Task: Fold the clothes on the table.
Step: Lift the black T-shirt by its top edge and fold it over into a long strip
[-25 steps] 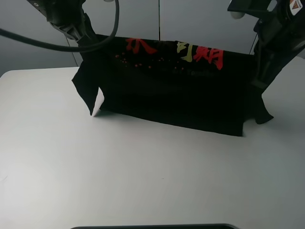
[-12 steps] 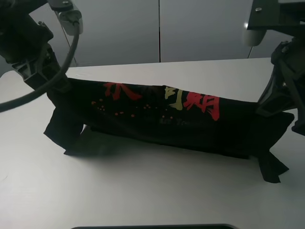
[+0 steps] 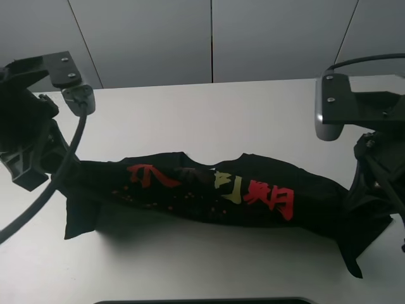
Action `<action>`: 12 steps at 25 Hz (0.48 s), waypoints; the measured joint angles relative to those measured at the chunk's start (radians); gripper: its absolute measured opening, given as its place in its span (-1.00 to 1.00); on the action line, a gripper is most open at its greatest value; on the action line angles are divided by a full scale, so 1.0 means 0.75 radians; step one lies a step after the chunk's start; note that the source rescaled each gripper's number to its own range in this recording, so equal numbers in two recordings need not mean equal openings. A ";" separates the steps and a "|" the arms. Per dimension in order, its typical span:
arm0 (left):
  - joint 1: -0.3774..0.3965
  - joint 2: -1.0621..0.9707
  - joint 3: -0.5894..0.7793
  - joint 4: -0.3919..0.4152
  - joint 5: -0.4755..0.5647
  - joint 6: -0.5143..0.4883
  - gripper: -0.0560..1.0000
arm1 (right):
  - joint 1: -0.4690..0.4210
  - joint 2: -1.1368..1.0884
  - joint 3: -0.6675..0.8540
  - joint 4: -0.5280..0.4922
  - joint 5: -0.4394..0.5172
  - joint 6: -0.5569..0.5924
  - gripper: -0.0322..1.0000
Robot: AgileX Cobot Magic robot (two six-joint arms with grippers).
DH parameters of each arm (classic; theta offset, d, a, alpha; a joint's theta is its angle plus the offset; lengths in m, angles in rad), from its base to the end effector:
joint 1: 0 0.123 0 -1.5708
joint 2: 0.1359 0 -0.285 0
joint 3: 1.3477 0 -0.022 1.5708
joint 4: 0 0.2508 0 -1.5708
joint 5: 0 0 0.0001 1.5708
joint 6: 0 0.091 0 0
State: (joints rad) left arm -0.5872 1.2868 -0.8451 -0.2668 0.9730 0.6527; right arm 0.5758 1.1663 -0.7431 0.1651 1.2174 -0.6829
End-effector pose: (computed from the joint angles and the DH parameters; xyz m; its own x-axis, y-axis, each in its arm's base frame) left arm 0.1751 -0.1404 0.2526 -0.4243 0.8445 -0.3267 0.9012 0.4290 -0.0615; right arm 0.1352 0.1045 0.2460 -0.3633 -0.9254 -0.1080 -0.9293 0.3518 0.1122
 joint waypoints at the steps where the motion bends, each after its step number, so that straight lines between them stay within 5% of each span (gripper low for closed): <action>1: 0.000 0.000 0.022 -0.002 -0.053 -0.010 -0.89 | 0.000 0.000 0.008 0.000 -0.015 0.001 -0.93; 12: 0.000 0.150 0.087 -0.008 -0.550 -0.101 -0.89 | 0.002 0.142 0.025 -0.381 -0.365 0.355 -0.93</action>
State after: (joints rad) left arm -0.5872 1.3996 -0.7796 -0.2730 0.5607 0.5770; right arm 0.5772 1.2730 -0.7242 -0.1208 0.9433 -0.4165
